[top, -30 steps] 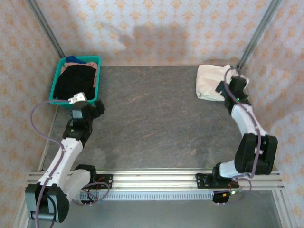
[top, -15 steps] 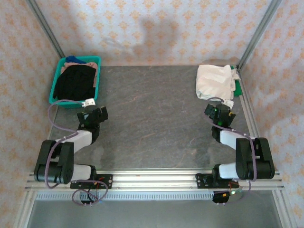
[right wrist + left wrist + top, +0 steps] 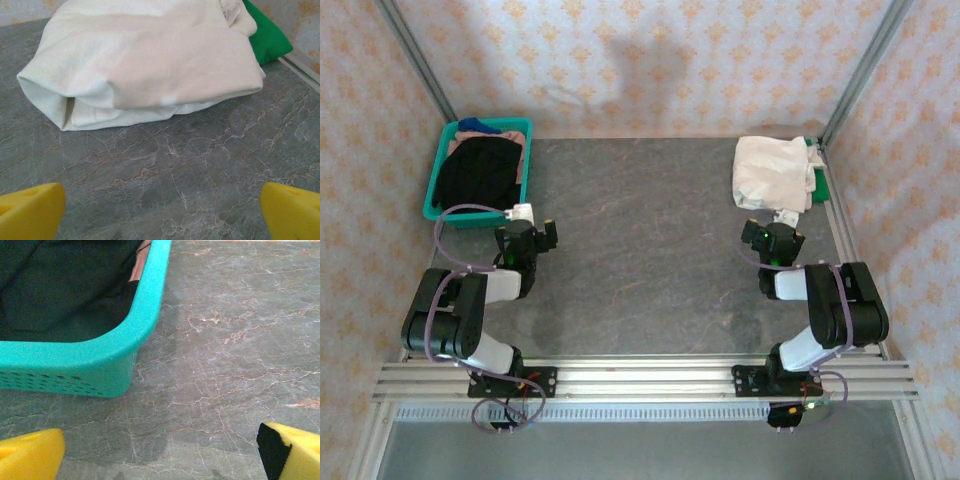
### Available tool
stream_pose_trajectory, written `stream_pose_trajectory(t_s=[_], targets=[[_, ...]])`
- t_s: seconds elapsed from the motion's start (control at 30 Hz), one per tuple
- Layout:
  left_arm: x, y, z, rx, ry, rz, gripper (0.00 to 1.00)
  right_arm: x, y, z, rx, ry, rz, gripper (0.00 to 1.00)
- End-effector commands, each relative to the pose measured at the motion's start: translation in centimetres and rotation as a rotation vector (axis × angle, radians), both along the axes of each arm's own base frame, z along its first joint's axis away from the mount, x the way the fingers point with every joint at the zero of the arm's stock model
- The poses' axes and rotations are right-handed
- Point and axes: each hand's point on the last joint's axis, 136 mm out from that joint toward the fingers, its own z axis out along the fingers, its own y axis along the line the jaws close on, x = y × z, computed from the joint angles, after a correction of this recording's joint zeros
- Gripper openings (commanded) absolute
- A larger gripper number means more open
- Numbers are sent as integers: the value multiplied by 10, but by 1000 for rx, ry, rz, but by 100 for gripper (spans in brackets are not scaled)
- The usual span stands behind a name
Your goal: Fold and stack the t-shirts
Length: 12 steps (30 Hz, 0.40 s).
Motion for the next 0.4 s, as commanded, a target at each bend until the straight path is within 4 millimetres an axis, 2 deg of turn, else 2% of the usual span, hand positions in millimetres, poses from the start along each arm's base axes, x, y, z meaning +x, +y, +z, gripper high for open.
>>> stream_pose_trajectory(t_s=[0.0, 0.37], targets=[[7, -2, 15, 20, -55, -9, 100, 7, -3, 18, -13, -57, -11, 99], [7, -2, 16, 21, -56, -10, 100, 8, -2, 18, -15, -56, -7, 99]])
